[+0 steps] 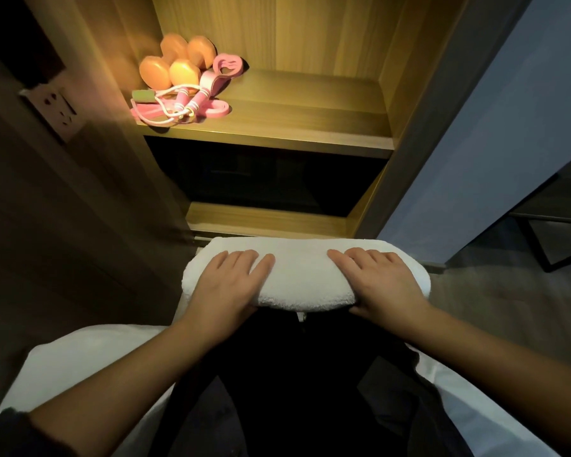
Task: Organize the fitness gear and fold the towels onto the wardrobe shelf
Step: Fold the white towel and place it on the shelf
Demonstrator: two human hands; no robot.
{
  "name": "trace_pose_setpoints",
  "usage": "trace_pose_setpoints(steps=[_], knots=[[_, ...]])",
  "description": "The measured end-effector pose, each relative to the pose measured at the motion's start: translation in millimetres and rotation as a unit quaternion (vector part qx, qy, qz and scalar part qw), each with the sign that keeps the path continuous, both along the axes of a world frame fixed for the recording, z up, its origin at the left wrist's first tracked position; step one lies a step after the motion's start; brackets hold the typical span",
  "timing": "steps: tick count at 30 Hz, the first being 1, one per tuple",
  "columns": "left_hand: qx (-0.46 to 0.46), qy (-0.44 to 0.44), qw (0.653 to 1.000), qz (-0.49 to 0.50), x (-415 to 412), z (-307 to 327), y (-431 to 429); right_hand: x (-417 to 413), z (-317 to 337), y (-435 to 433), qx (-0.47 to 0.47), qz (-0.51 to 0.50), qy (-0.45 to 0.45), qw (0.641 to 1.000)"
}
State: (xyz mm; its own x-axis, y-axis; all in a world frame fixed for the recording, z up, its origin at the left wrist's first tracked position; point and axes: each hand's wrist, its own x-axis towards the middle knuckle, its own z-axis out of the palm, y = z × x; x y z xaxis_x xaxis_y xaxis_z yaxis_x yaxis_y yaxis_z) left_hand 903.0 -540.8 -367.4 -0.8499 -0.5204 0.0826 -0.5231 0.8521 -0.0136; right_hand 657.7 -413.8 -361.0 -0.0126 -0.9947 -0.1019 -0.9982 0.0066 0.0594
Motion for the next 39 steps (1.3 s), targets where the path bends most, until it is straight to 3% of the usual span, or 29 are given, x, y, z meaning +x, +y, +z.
trace_pose_setpoints(steps=[10, 15, 25, 28, 32, 36, 39], knots=[[0.063, -0.030, 0.997, 0.016, -59, 56, -88, -59, 39, -77, 0.004, -0.012, -0.090, 0.996], [0.023, -0.028, 0.999, 0.004, -105, 88, -146, -98, 64, -128, -0.029, -0.029, -0.093, 0.995], [-0.057, 0.058, 0.996, 0.029, -214, 135, -291, -188, 136, -266, -0.126, -0.062, -0.011, 0.990], [-0.096, 0.055, 0.992, 0.053, -245, 129, -324, -205, 133, -301, -0.142, -0.097, 0.044, 0.984], [-0.174, 0.112, 0.977, 0.052, -273, 102, -353, -228, 103, -331, -0.183, -0.135, 0.024, 0.974], [-0.150, 0.114, 0.980, 0.058, -271, 47, -345, -234, 51, -333, -0.100, -0.166, 0.038, 0.980], [-0.129, 0.107, 0.985, 0.041, -259, 10, -336, -224, 14, -313, -0.151, -0.137, 0.027, 0.979]])
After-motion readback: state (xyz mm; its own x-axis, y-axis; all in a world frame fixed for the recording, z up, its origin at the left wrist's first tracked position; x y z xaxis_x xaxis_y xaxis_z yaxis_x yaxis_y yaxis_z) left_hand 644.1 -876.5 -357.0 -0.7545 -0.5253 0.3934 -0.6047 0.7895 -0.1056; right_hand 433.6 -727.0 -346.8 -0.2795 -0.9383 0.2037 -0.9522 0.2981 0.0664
